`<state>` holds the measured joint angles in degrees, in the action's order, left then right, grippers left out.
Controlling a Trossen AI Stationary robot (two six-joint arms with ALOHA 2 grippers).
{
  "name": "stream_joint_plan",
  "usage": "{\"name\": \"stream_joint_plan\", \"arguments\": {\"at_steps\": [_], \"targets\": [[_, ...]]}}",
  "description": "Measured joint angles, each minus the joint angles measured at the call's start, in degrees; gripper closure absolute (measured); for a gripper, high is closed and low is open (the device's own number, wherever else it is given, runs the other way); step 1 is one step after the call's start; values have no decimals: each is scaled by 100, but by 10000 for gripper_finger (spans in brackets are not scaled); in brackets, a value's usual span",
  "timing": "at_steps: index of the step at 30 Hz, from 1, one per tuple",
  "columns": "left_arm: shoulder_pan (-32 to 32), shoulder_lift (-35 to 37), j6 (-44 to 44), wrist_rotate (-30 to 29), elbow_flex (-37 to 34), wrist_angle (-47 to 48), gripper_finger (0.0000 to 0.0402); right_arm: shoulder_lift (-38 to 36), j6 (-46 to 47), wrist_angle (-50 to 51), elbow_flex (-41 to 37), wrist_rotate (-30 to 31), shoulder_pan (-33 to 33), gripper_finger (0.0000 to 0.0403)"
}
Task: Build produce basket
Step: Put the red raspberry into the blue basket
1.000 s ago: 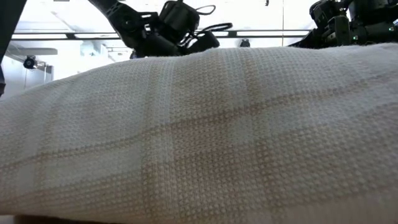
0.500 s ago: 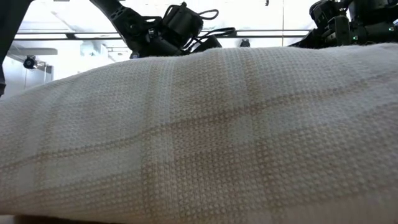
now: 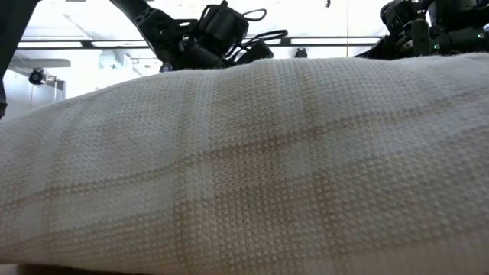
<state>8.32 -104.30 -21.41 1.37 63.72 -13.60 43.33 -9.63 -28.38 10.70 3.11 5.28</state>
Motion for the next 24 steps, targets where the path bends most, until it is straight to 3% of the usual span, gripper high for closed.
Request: {"name": "stream_joint_plan", "arguments": {"at_steps": [4,9,14,18,24], "targets": [[-17,43,-46,-24,-11,-178,198,0,0,0,0,0,0,394],[-270,532,-436,-37,0,266,139,-2,0,10,0,0,0,394],[-726,1466,-481,-137,-31,1174,129,-1,-50,57,0,3,2,394],[-1216,2276,197,-434,-10,2148,128,0,-66,79,0,3,2,394],[-2150,3244,1531,-1875,-11,4044,128,-2,-84,72,0,2,2,394]]}}
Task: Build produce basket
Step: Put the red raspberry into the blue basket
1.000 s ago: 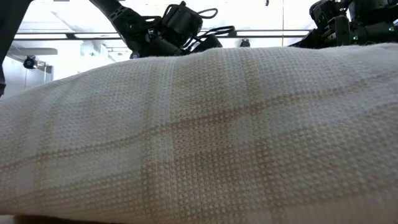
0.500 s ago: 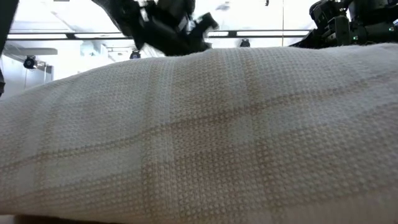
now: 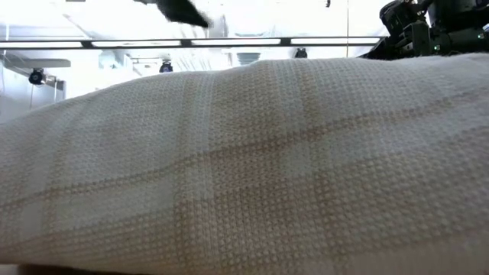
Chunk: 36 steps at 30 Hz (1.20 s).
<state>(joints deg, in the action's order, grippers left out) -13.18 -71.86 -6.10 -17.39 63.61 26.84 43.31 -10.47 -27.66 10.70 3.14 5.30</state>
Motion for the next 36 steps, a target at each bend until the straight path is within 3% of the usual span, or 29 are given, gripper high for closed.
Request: {"name": "stream_joint_plan", "arguments": {"at_steps": [3,7,10,29,36], "targets": [[-406,334,980,-547,-17,636,128,0,-1,-10,0,0,-2,394],[-778,523,2171,-640,-88,1112,128,1,-6,-6,0,0,-1,394],[-958,484,2515,-654,-138,1201,128,1,19,-9,0,0,-1,394],[-1000,-1395,2144,-254,-153,1105,128,1,3,-21,0,0,0,394],[-1020,-1912,1182,-126,70,1062,128,0,1,-34,0,0,0,394]]}}
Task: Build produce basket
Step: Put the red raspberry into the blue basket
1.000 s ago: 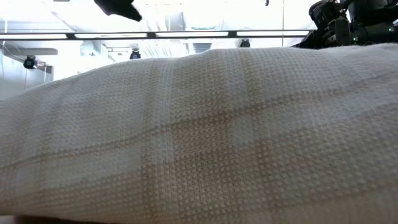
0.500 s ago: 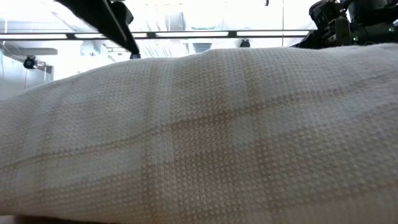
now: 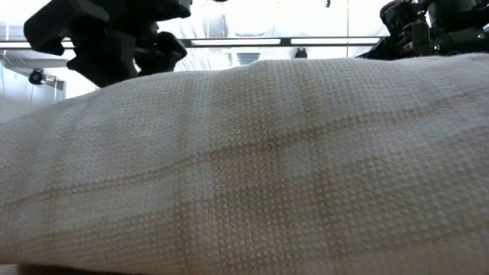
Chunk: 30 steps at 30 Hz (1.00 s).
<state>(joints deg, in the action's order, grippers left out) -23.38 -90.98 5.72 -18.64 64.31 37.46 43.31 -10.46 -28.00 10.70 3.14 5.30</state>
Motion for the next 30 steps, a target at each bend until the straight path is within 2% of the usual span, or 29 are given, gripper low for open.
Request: {"name": "stream_joint_plan", "arguments": {"at_steps": [8,20,30], "targets": [[-4,-393,-933,490,64,-504,128,2,-2,-6,0,0,-2,394],[-6,-734,-2530,318,66,-590,128,0,-4,23,0,0,-2,394],[39,-866,-2606,340,13,-1048,128,2,-7,27,0,0,-2,394]]}}
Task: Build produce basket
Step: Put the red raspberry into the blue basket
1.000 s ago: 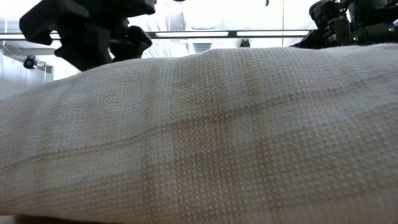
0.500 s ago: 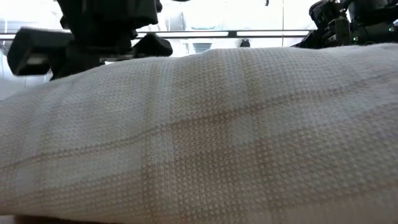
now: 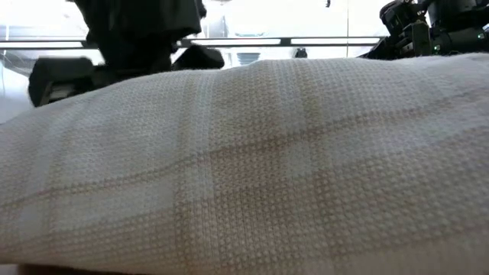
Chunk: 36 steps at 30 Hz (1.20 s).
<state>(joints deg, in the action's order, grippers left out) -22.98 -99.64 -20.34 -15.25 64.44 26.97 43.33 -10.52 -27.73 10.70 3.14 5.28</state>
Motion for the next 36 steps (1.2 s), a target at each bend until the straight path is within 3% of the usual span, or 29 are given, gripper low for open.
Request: {"name": "stream_joint_plan", "arguments": {"at_steps": [22,36], "targets": [[97,-664,-456,362,1,-478,129,-2,0,13,0,0,2,394],[351,-671,-448,943,-21,-513,226,-2,0,20,0,0,0,394]]}}
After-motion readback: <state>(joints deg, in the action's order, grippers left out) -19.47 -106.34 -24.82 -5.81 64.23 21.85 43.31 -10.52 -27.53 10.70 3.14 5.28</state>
